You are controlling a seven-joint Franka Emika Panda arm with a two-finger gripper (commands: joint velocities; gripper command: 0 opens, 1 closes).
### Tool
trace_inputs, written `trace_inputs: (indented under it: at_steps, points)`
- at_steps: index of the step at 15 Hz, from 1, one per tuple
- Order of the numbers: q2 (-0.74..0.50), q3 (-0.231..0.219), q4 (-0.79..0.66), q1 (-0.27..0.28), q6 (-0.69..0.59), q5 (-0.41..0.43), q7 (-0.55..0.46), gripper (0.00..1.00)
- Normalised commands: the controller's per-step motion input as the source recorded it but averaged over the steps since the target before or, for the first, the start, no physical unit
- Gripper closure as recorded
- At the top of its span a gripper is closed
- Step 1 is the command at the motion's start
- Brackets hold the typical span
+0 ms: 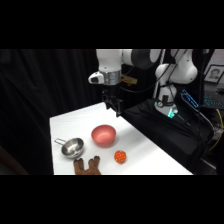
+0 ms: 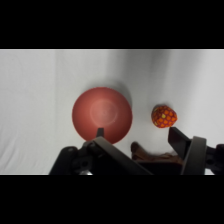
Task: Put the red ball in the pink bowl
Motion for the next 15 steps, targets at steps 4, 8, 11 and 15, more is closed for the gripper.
trace_inputs:
  at_steps: [4, 8, 11, 15]
  points:
    - [-0.02, 0.030, -0.01, 0.015, 0.06, 0.008, 0.10, 0.00]
    - [0.05, 0.057, 0.02, 0.056, 0.16, 0.093, 0.14, 0.00]
    - [0.15, 0.063, 0.06, 0.076, 0.22, 0.103, 0.15, 0.00]
    - [0.21, 0.057, 0.11, 0.083, 0.26, 0.090, 0.16, 0.00]
